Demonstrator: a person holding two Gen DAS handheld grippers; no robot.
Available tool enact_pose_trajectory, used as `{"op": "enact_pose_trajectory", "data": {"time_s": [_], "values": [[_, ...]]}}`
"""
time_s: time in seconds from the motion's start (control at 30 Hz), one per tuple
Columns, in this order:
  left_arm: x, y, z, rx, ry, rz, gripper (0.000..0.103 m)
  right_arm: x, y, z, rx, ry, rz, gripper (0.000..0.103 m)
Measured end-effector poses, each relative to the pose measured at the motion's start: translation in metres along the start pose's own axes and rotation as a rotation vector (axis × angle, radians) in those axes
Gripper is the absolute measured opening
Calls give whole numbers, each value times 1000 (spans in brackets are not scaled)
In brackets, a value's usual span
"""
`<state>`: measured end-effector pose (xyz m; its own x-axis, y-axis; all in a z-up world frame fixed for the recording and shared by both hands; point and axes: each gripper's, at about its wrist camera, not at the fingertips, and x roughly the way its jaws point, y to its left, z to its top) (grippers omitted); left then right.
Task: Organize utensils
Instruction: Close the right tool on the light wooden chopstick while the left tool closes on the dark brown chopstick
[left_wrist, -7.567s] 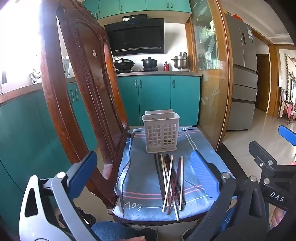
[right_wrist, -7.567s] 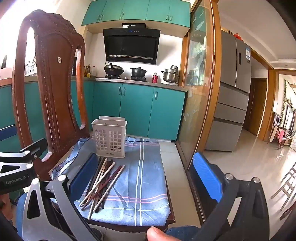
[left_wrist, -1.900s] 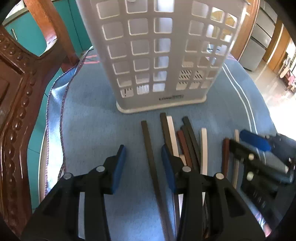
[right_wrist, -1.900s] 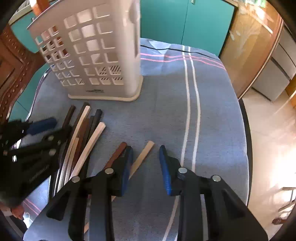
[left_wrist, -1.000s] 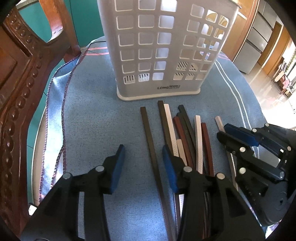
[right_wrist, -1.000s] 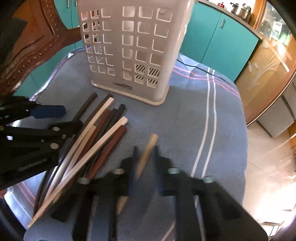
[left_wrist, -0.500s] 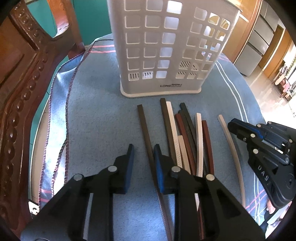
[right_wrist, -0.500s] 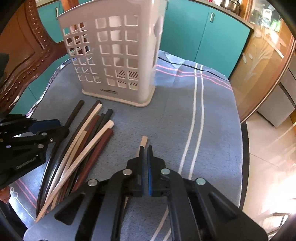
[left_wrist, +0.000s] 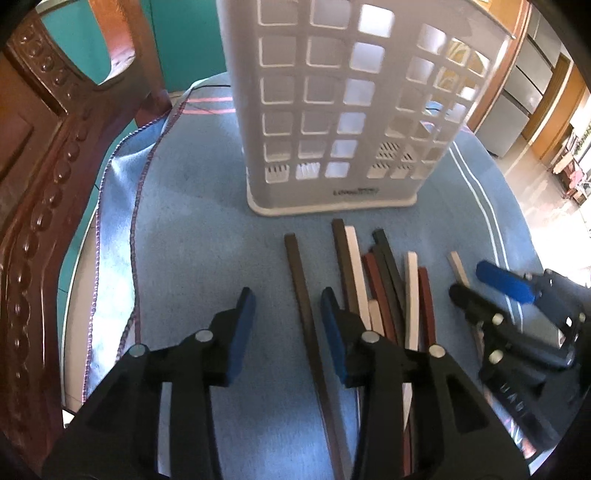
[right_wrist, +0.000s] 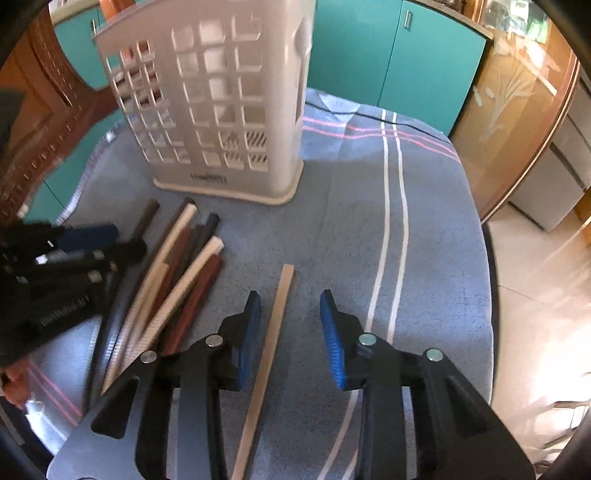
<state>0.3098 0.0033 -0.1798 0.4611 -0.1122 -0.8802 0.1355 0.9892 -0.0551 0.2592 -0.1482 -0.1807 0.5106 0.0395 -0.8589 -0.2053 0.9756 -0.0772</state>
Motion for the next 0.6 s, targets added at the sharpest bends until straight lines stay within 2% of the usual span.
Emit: {"op": "enact_pose_trajectory", "data": {"time_s": [0.1, 0.2, 0.27, 0.4, 0.43, 0.6], "values": [[3, -3, 3, 25, -2, 29, 40, 2, 4, 0, -14, -5, -48, 42], [4, -3, 8, 7, 0, 28, 43, 2, 4, -1, -6, -4, -56, 43], [4, 0, 11, -17, 5, 3, 45, 2, 3, 0, -3, -4, -56, 43], [-2, 22, 8, -110, 16, -103, 45, 1, -1, -3, 18, -5, -28, 43], [-3, 24, 7, -113, 17, -106, 45, 2, -3, -2, 22, -4, -25, 44], [-4, 17, 3, -29, 8, -26, 43, 3, 0, 3, 15, -3, -51, 45]]}}
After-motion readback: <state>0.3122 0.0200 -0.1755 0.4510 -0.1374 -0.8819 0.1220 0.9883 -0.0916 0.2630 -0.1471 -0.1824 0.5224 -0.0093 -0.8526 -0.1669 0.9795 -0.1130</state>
